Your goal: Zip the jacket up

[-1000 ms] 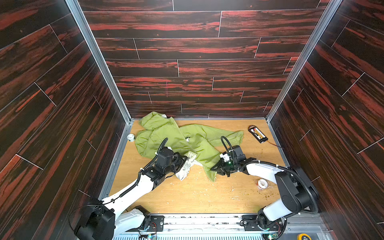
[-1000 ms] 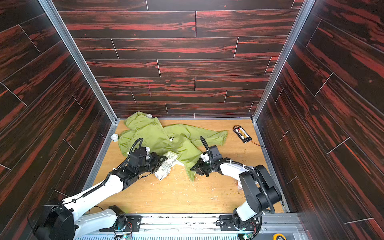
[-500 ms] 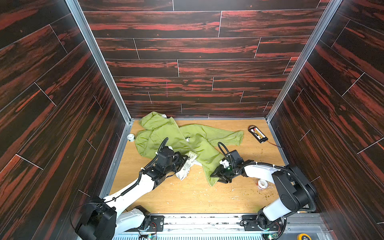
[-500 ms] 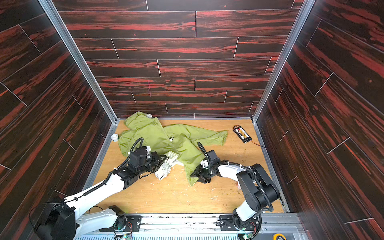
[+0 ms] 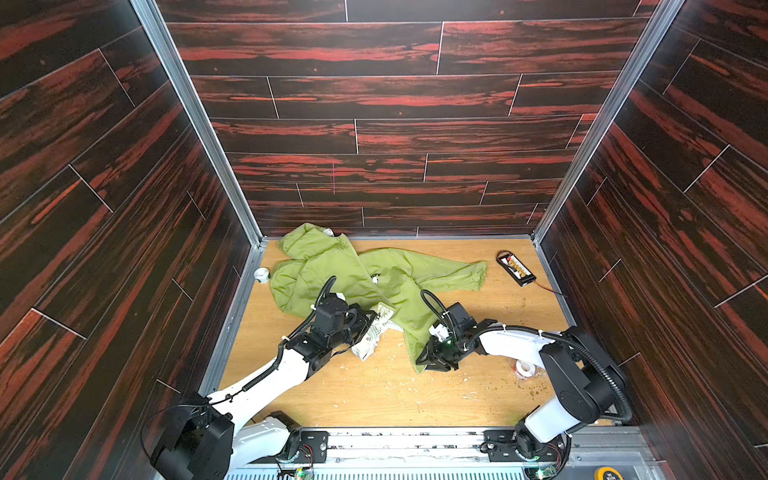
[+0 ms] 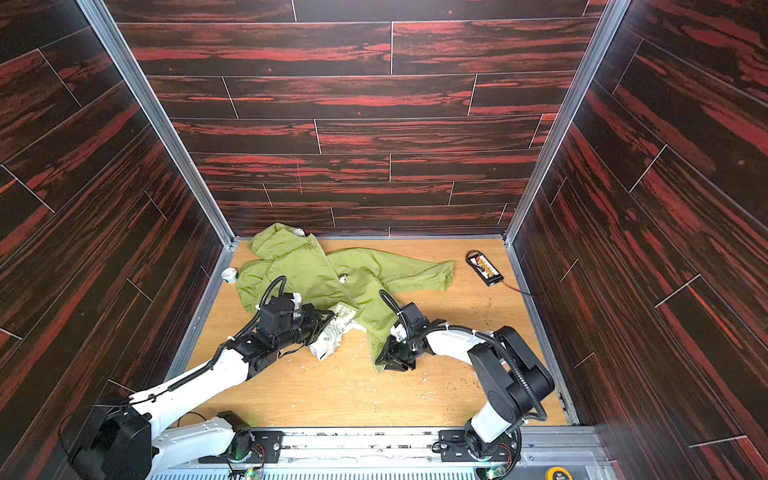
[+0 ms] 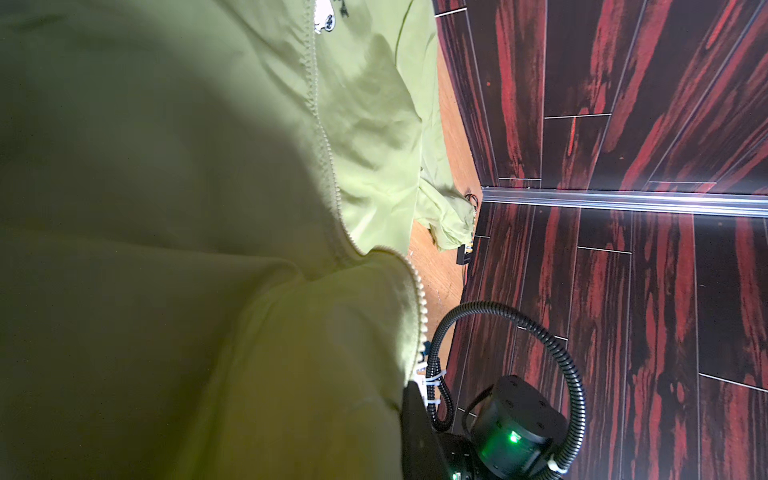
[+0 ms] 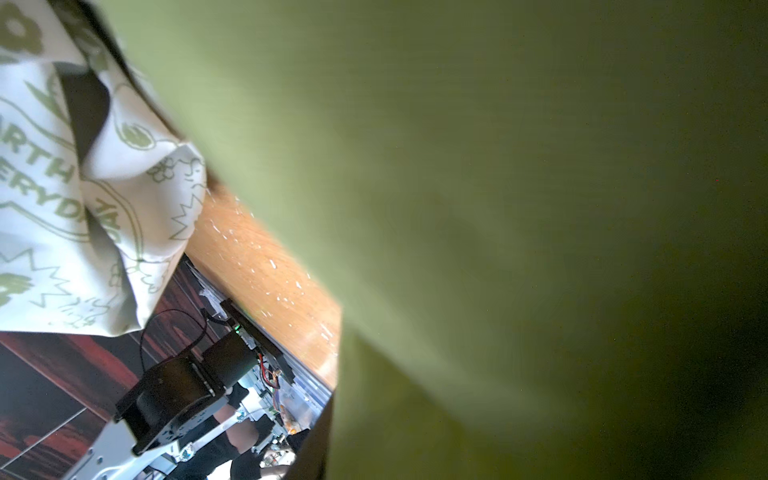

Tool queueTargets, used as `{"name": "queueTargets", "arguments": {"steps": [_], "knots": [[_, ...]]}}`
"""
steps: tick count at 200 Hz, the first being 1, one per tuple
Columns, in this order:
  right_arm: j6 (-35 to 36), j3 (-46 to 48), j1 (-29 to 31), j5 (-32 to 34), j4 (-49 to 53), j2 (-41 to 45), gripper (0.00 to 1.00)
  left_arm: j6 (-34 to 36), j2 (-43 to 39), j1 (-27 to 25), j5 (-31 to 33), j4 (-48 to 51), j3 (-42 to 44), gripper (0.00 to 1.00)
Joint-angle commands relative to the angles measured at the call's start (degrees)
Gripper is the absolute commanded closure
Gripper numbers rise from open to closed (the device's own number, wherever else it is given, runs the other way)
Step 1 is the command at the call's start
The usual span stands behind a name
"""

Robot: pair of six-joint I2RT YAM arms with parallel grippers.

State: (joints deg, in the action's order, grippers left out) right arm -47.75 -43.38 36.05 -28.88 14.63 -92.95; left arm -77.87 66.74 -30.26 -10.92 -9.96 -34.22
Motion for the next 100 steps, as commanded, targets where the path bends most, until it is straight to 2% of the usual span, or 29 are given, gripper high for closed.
{"name": "queueTargets", "arguments": {"steps": [1, 35, 100], "knots": [[0.99, -1.60, 1.14, 0.06, 1.46, -1.96, 0.67, -0.49, -2.33, -0.02, 0.79, -0.83, 1.26, 1.00], [0.84, -2.15, 1.83, -0.21, 1.03, -2.91, 0.67, -0.53, -4.30, -0.23, 1.39, 0.43, 1.87, 1.00], [0.29, -2.33, 2.05, -0.21, 0.59, -4.14, 0.82, -0.76, -7.10, -0.41, 2.20, 1.95, 3.32, 1.00]]}}
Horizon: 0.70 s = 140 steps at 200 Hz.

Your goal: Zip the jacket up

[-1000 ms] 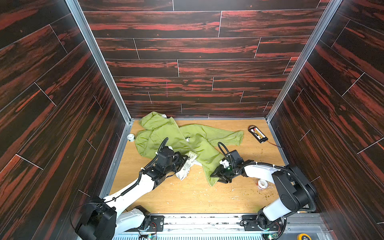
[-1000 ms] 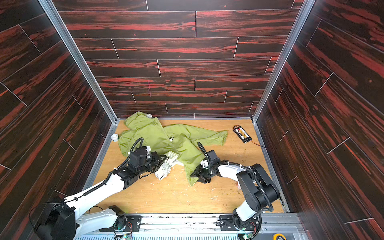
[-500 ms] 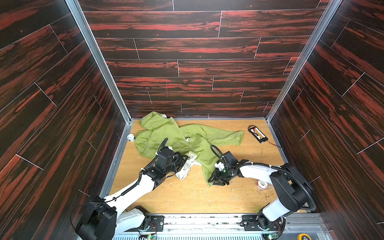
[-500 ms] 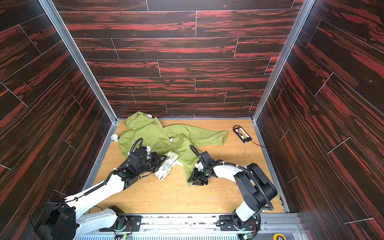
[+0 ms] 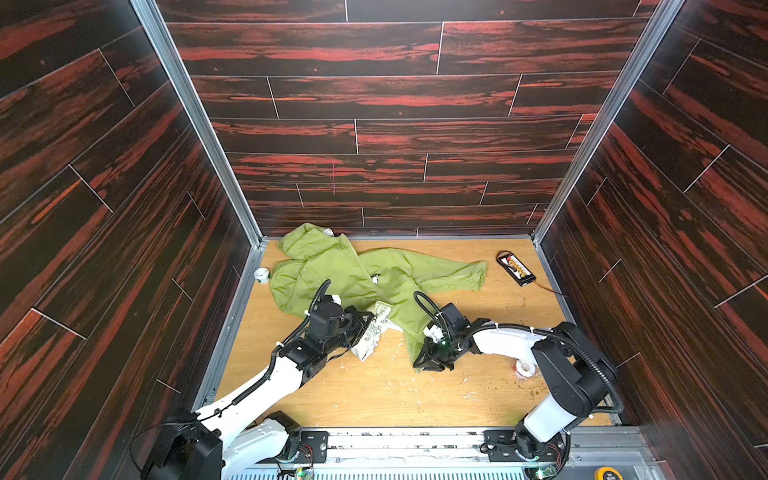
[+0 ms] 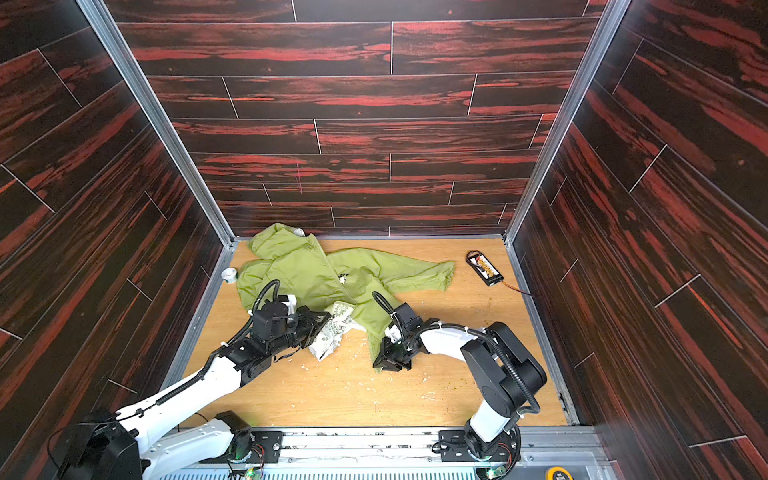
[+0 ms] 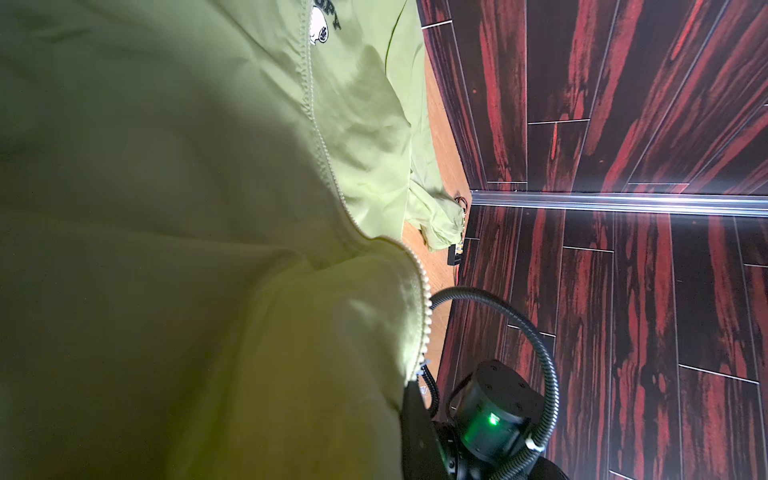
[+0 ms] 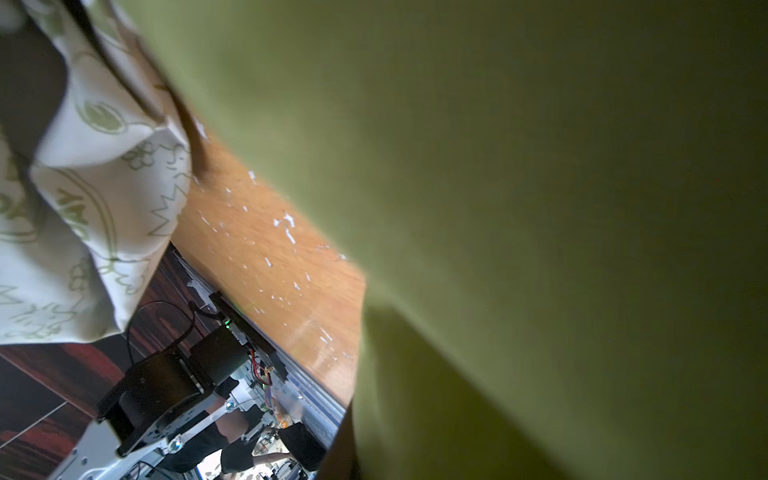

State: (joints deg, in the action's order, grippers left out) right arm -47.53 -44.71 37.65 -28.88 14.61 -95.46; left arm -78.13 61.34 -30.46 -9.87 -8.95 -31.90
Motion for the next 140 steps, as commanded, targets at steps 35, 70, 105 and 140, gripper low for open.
{"name": "queueTargets", "arguments": {"steps": [35, 70, 105, 140], "knots": [[-0.10, -0.91, 0.46, -0.22, 0.09, -1.16, 0.92, -0.53, -2.36, -0.17, 1.12, 1.56, 1.23, 1.00], [1.07, -2.66, 0.43, -0.25, 0.34, -0.78, 1.00, 0.05, -2.71, -0.21, 1.58, 2.65, 0.36, 1.00], [3.54, -7.60, 0.10, 1.82, 3.70, 0.16, 1.00, 2.40, -3.37, -0.13, 3.50, 6.95, -2.46, 1.00], [5.37, -13.63, -1.79, 4.38, 7.92, 1.50, 1.00, 7.06, -4.65, 0.49, 5.27, 13.48, -6.65, 1.00]]}}
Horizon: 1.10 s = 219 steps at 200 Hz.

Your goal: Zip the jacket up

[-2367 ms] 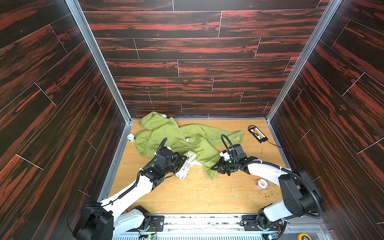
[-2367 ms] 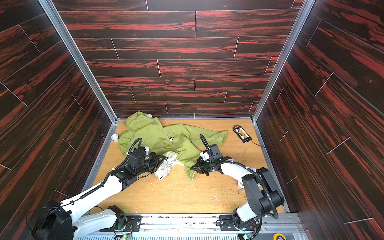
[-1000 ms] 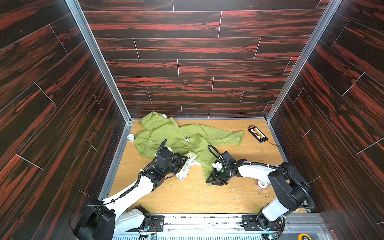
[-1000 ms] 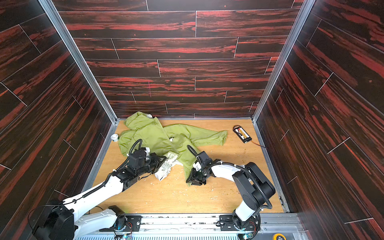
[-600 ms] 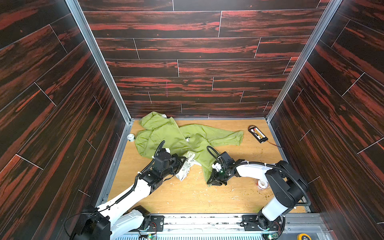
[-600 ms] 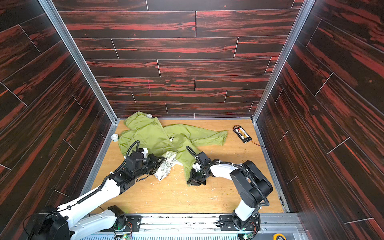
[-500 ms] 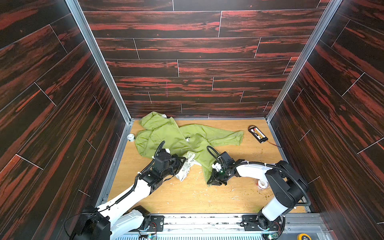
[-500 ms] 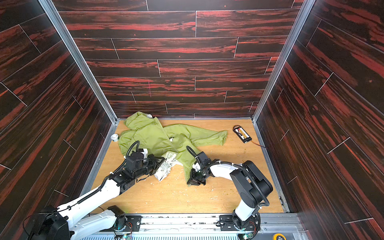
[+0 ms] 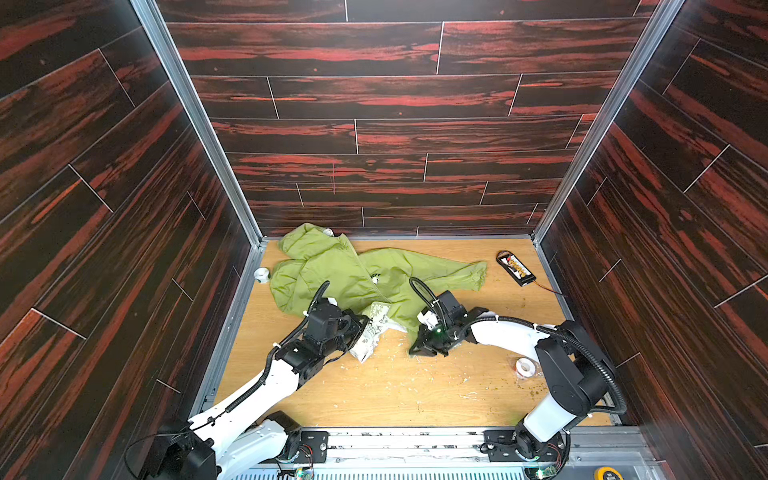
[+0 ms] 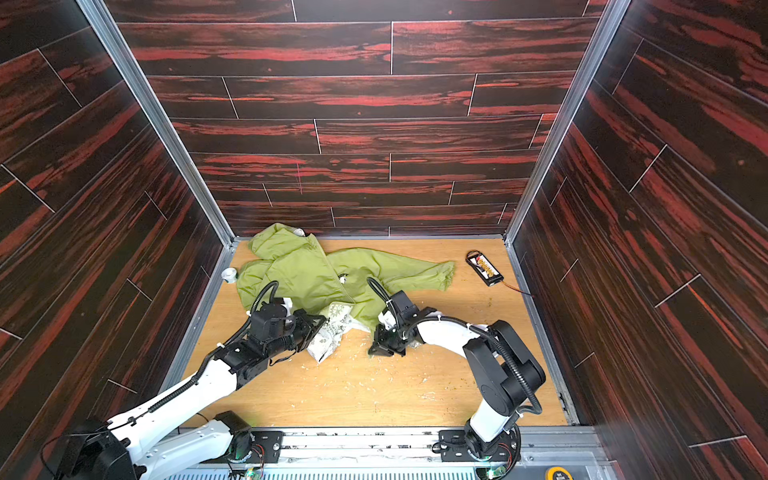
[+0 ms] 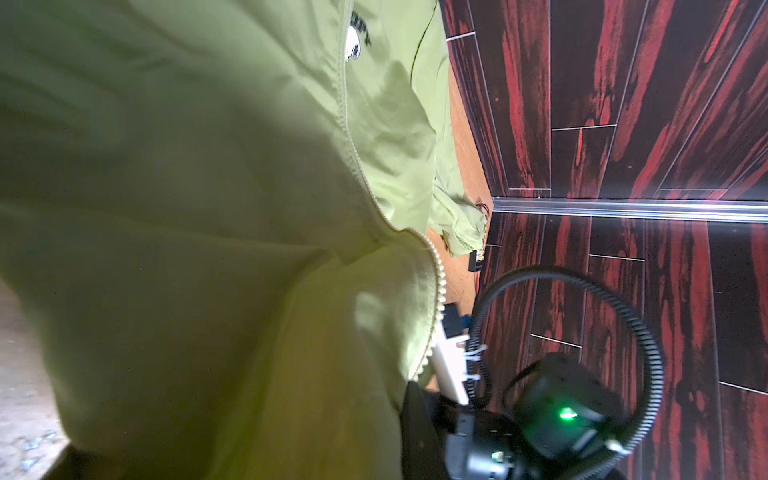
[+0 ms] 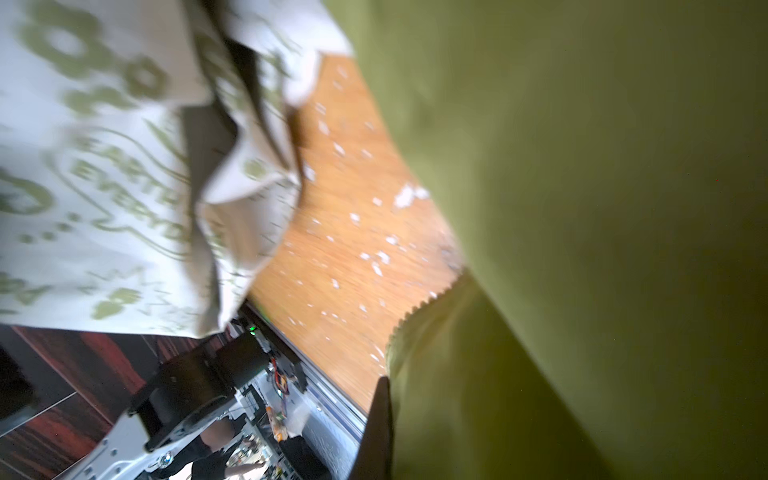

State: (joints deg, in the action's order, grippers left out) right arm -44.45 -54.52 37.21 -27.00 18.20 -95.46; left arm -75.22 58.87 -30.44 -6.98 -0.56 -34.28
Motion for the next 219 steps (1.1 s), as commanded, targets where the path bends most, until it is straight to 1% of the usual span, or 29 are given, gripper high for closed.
{"name": "queueTargets", "arguments": {"steps": [1, 17, 41, 48, 60, 80, 91, 100, 120, 140, 167, 175, 186, 197, 219], "knots": [[2.32, -4.00, -1.39, 2.58, 4.50, 1.55, 1.00, 4.27, -2.18, 0.47, 2.44, 5.28, -4.37, 1.00], [2.40, -6.26, -2.72, 4.41, 6.13, 2.15, 1.00, 6.56, -1.80, 0.90, 2.49, 8.32, -6.83, 1.00], [1.50, -10.30, -5.91, 6.61, 10.46, 2.14, 1.00, 8.83, 0.41, 1.30, 4.99, 16.07, -12.23, 1.00], [1.49, -11.70, -6.63, 9.40, 12.22, 1.96, 1.00, 9.88, 1.22, 1.26, 5.31, 16.84, -13.39, 1.00], [1.73, -13.17, -7.93, 10.42, 13.59, 2.39, 1.00, 11.55, 2.39, 1.26, 6.22, 18.55, -15.21, 1.00], [1.90, -13.94, -9.49, 14.10, 14.31, 5.10, 1.00, 14.48, 3.35, 1.26, 5.94, 17.01, -16.25, 1.00], [1.56, -14.34, -10.20, 16.96, 14.51, 6.96, 1.00, 15.19, 3.11, 1.28, 7.15, 15.61, -16.28, 1.00], [1.59, -14.48, -11.23, 16.58, 13.71, 8.08, 1.00, 15.43, 3.01, 1.26, 8.61, 15.24, -16.53, 1.00], [2.02, -15.07, -13.32, 12.49, 13.25, 7.65, 1.00, 18.50, 3.24, 1.26, 11.09, 15.64, -18.08, 1.00], [2.53, -16.60, -13.90, 13.96, 16.39, 6.19, 1.00, 19.39, 3.62, 1.30, 13.08, 15.56, -18.73, 1.00], [2.65, -17.35, -15.80, 15.08, 17.92, 6.48, 1.00, 19.12, 3.92, 1.26, 14.30, 11.80, -17.48, 1.00], [3.47, -18.32, -16.55, 15.10, 19.86, 5.81, 1.00, 19.16, 4.13, 1.26, 14.78, 11.35, -17.32, 1.00], [4.00, -19.73, -16.70, 17.85, 22.64, 5.18, 1.00, 19.19, 4.40, 1.26, 15.24, 11.02, -17.50, 1.00], [3.76, -18.10, -16.72, 19.32, 20.42, 7.22, 1.00, 19.43, 4.50, 1.26, 15.81, 11.04, -17.91, 1.00], [4.97, -15.14, -16.69, 18.88, 14.08, 11.87, 1.00, 19.94, 4.58, 1.27, 16.39, 8.60, -16.91, 1.00]]}}
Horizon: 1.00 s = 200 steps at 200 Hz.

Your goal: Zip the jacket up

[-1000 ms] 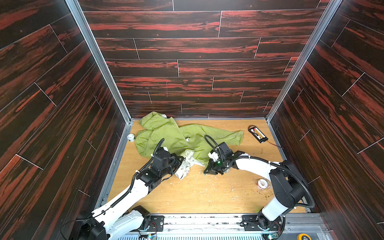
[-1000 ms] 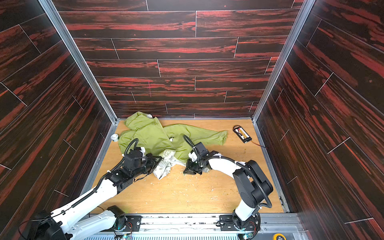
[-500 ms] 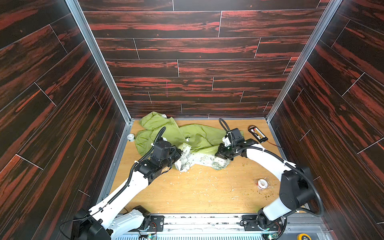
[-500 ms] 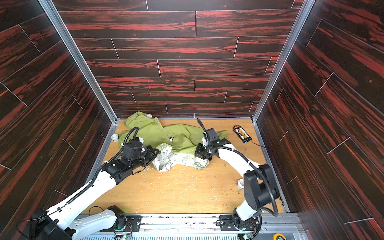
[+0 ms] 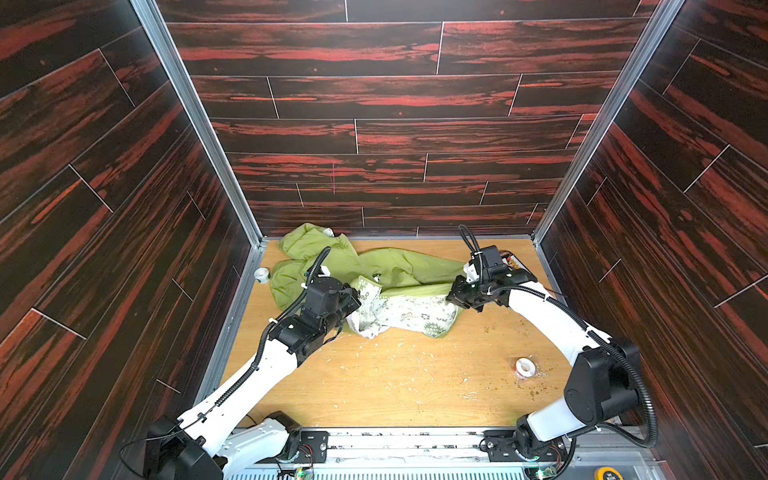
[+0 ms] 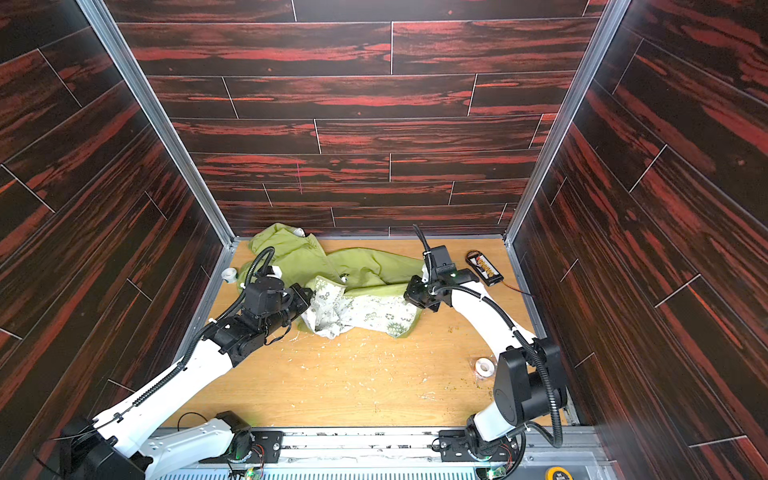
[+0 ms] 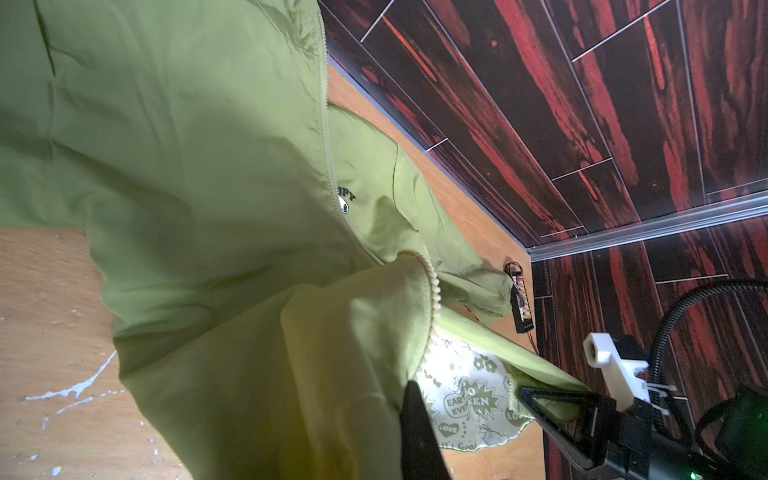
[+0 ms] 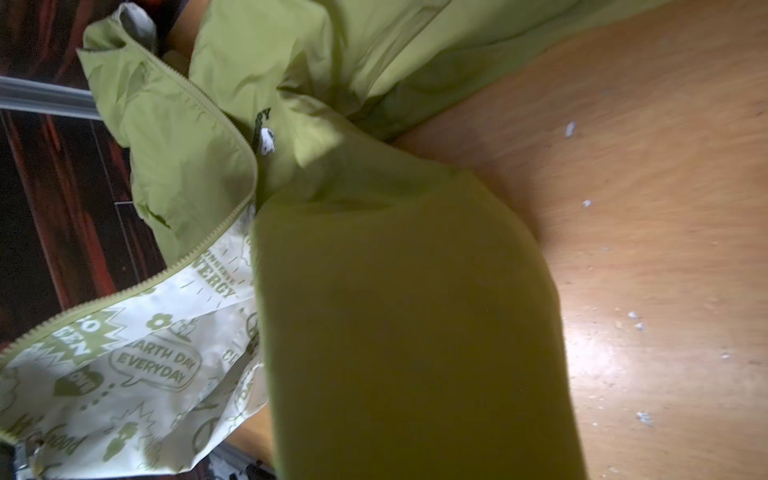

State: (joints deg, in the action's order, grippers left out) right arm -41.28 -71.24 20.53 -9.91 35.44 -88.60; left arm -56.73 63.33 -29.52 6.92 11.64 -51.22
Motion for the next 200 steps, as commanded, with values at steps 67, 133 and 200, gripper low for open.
{"name": "queueTargets", "arguments": {"steps": [67, 133, 200], "knots": [[0.47, 0.71, 0.03, -7.40, -10.88, 1.94, 1.00, 0.22, 3.33, 0.34, -1.27, -13.67, 1.28, 1.00], [-0.60, -4.63, 3.05, -9.46, -12.67, 0.76, 1.00, -4.84, 8.47, 0.34, -8.39, -26.56, 2.22, 1.00], [-11.48, -4.94, 4.63, -21.33, -27.95, -1.55, 1.00, -10.25, 12.11, 0.34, -14.95, -37.75, 2.65, 1.00]]}}
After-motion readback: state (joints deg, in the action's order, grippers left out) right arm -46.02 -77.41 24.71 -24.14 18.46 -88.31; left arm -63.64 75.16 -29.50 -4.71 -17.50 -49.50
